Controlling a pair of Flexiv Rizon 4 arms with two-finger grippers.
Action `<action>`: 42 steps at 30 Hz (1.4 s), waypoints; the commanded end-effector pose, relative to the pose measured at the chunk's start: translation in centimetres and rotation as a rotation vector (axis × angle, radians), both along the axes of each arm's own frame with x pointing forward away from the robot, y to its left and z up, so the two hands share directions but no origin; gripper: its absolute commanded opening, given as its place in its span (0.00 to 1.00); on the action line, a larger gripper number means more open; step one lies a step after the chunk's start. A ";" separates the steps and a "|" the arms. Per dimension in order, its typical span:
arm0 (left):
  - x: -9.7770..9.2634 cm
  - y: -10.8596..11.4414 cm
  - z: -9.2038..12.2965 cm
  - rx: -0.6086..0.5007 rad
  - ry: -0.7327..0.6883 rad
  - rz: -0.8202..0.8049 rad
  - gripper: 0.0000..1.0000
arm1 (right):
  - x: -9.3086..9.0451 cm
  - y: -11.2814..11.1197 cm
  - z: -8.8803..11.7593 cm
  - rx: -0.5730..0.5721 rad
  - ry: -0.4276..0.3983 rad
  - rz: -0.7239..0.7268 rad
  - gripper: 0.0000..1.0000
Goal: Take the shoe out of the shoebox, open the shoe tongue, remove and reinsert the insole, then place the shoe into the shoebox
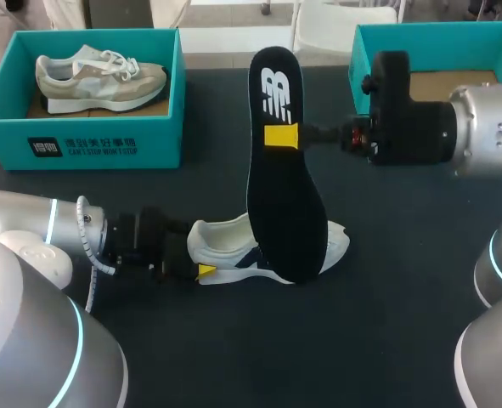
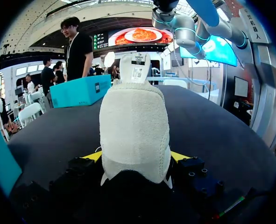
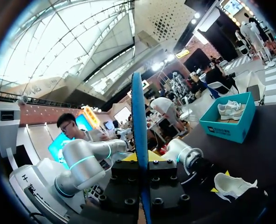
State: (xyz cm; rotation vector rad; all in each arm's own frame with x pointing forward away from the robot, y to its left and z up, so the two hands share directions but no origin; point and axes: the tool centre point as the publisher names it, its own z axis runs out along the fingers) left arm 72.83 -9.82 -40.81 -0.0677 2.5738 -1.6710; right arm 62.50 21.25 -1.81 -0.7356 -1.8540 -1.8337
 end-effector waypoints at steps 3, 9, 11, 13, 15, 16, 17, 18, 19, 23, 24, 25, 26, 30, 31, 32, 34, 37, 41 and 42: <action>-0.1 0.0 -0.4 -0.001 -0.001 0.001 0.00 | 0.2 0.6 0.0 -0.003 0.002 0.000 0.00; -0.1 0.0 -0.4 -0.001 -0.001 0.001 0.00 | 0.2 0.6 0.0 -0.003 0.002 0.000 0.00; 0.0 0.3 -0.3 -0.002 0.008 0.013 0.00 | 0.2 0.6 0.0 -0.003 0.002 0.000 0.00; 0.1 0.9 -0.3 0.006 0.021 0.027 0.00 | 0.2 0.6 0.0 -0.003 0.002 0.000 0.00; 0.2 1.2 -0.2 0.020 0.035 0.030 0.93 | 0.2 0.6 0.0 -0.003 0.002 0.000 0.00; 0.2 1.3 0.0 0.027 0.045 0.029 1.00 | 0.2 0.6 0.0 -0.003 0.002 0.000 0.00; 0.3 1.5 0.2 0.033 0.042 0.025 1.00 | 0.2 0.6 0.0 -0.003 0.002 0.000 0.00; 0.2 1.6 0.3 0.051 0.032 0.032 1.00 | 0.2 0.6 0.0 -0.003 0.002 0.000 0.00; 0.2 1.7 0.5 0.054 0.030 0.033 1.00 | 0.2 0.6 0.0 -0.003 0.002 0.000 0.00; 0.4 2.3 1.3 0.099 0.050 0.021 1.00 | 0.2 0.6 0.0 -0.003 0.002 0.000 0.00; 0.4 2.4 1.5 0.119 0.037 0.044 1.00 | 0.2 0.6 0.0 -0.003 0.002 0.000 0.00; 0.5 2.5 1.8 0.129 0.035 0.038 1.00 | 0.2 0.6 0.0 -0.003 0.002 0.000 0.00; 0.5 2.7 2.1 0.146 0.047 0.028 1.00 | 0.2 0.6 0.0 -0.003 0.002 0.000 0.00; 0.8 3.4 3.1 0.216 0.033 0.040 1.00 | 0.2 0.6 0.0 -0.003 0.002 0.000 0.00; 0.8 3.4 3.1 0.216 0.033 0.040 1.00 | 0.2 0.6 0.0 -0.003 0.002 0.000 0.00; 0.8 3.4 3.1 0.216 0.033 0.040 1.00 | 0.2 0.6 0.0 -0.003 0.002 0.000 0.00; 0.8 3.4 3.1 0.216 0.033 0.040 1.00 | 0.2 0.6 0.0 -0.003 0.002 0.000 0.00; 0.8 3.4 3.1 0.216 0.033 0.040 1.00 | 0.2 0.6 0.0 -0.003 0.002 0.000 0.00; 0.8 3.4 3.1 0.216 0.033 0.040 1.00 | 0.2 0.6 0.0 -0.003 0.002 0.000 0.00; 0.8 3.4 3.1 0.216 0.033 0.040 1.00 | 0.2 0.6 0.0 -0.003 0.002 0.000 0.00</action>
